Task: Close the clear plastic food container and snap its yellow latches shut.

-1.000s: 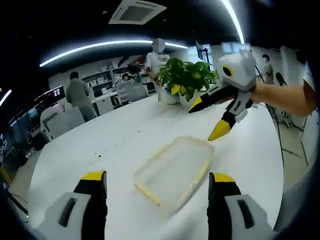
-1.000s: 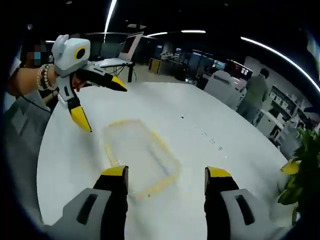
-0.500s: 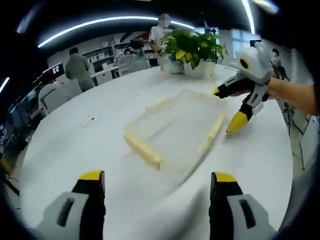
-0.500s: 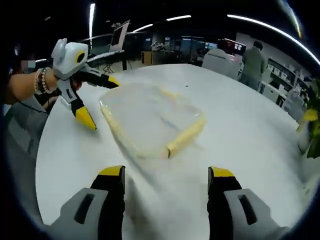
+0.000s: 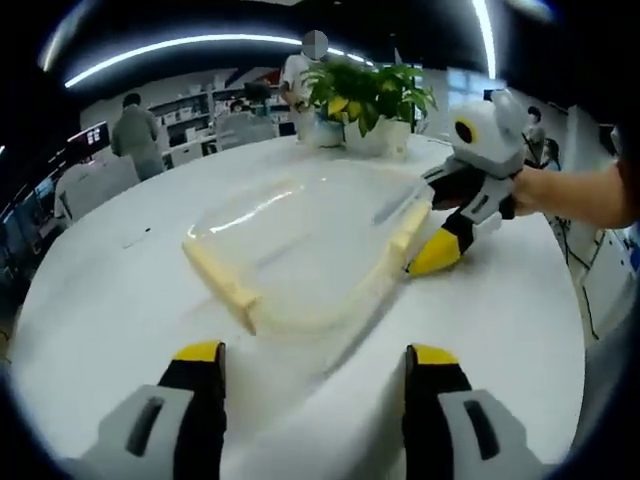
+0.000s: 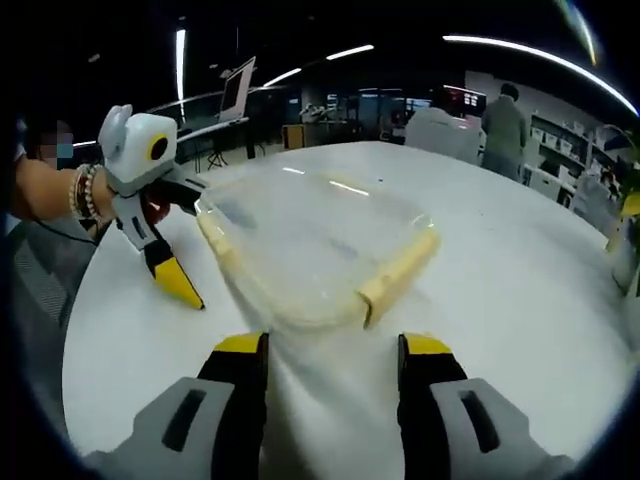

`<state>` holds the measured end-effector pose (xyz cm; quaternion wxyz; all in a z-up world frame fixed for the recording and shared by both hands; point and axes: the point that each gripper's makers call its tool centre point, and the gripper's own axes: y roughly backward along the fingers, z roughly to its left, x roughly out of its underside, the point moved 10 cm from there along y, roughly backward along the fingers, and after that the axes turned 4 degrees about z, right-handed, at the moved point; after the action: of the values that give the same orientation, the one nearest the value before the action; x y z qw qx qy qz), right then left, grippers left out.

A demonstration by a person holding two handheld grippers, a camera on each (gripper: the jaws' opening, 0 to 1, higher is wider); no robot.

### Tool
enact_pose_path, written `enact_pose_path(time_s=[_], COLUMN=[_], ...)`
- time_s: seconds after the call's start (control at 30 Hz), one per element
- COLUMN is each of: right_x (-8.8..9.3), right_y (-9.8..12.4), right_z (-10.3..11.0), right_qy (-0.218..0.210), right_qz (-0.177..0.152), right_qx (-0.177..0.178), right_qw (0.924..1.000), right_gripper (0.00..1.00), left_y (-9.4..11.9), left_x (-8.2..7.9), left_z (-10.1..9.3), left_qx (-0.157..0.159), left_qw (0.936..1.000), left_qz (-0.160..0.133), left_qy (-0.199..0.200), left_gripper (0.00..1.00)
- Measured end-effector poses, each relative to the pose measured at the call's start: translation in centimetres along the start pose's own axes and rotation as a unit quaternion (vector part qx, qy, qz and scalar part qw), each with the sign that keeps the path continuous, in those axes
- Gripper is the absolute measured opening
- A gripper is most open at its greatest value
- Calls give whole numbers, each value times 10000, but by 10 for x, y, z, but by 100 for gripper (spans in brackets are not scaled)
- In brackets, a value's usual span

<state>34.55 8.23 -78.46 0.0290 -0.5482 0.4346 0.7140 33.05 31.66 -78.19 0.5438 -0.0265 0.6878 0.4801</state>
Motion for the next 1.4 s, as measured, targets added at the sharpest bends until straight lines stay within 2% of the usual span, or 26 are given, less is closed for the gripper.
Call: enact_pose_path(time_s=[0.1,0.17,0.27,0.3,0.37,0.47,0.63,0.9,1.27,1.37,1.4], right_x=[0,1,-1,-2,-4,-8,-17,-31,-50,-51,-52], right_y=[-2,-2,-3,-3,-5,-11,-23,-42,-63,-66,-67], right_z=[1,1,2,2,3,4,9,14,18,19,19], right_qy=[-11,-24,42,48,101,132,294,157,148,126,103], right_qz=[-78,-102,-73,-75,-35,-21,11,-145,-300,-353,-364], right_qx=[-38,61,52,60,46,51,108,71,27,82,86], right_qw=[10000,9999,10000,9999,9999,9999,9995,9997,9994,9993,9992], right_gripper=[47,44,43,42,42,41,40,35,28,27,27], left_y=[-5,-3,-1,0,1,3,7,14,19,20,21], left_x=[-3,-3,-2,-1,0,0,3,4,9,10,10], left_z=[1,4,13,14,17,19,32,58,89,93,95], left_qx=[104,-18,-250,-134,-134,-266,-366,-660,-993,-1037,-1051], left_qw=[9999,9999,9996,9996,9993,9996,9991,9976,9943,9907,9908], left_qz=[-120,-117,-69,-47,-39,34,112,218,255,150,119], left_qy=[66,15,58,237,350,77,165,44,306,868,843], left_gripper=[60,55,36,35,33,32,31,28,25,23,23])
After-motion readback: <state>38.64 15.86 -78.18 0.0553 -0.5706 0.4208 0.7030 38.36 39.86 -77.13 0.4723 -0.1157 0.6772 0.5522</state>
